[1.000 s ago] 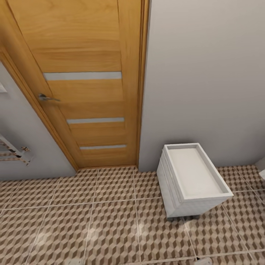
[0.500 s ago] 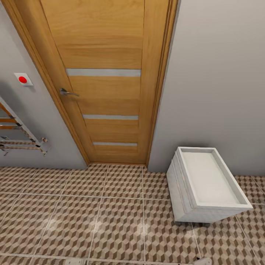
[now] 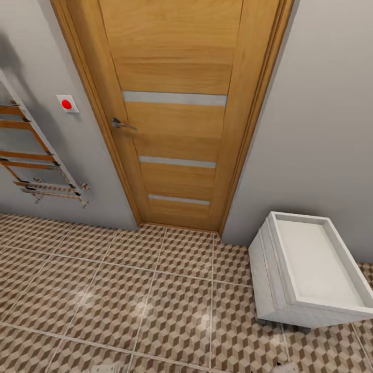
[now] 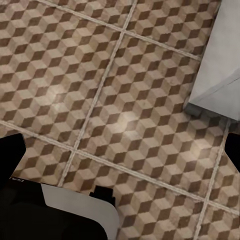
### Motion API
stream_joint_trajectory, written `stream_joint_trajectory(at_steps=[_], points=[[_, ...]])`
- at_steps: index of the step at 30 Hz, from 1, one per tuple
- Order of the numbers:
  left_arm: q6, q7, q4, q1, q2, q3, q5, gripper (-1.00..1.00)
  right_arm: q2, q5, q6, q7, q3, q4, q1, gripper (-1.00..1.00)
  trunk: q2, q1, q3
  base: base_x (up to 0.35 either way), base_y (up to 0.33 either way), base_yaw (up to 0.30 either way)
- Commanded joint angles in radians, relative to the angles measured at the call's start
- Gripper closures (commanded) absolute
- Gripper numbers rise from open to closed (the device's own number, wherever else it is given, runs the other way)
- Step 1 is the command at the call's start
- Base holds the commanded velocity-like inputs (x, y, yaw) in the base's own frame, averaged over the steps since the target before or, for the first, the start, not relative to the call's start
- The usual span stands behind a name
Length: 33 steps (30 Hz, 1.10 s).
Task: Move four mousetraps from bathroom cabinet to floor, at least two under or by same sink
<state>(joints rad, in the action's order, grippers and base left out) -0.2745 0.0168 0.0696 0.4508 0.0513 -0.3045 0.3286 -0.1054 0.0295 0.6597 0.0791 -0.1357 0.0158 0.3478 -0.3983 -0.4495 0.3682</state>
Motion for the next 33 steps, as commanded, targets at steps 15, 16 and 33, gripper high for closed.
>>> stream_joint_trajectory(at_steps=[15,16,33], points=[[-0.006,0.002,0.004,0.002,-0.001,-0.008,0.004,-1.00,0.000,0.003,0.003,0.001,-0.001,0.000,0.000,-1.00,-0.002,0.000,0.014,0.000,0.000,0.245],[-0.006,0.002,0.004,0.002,-0.001,-0.008,0.004,-1.00,0.000,0.003,0.003,0.001,-0.001,0.000,0.000,-1.00,-0.002,0.000,0.015,0.000,0.000,0.245],[-0.006,0.002,0.004,0.002,-0.001,-0.008,0.004,-1.00,0.000,0.003,0.003,0.001,-0.001,0.000,0.000,-1.00,-0.002,0.000,0.029,0.000,0.000,0.253]])
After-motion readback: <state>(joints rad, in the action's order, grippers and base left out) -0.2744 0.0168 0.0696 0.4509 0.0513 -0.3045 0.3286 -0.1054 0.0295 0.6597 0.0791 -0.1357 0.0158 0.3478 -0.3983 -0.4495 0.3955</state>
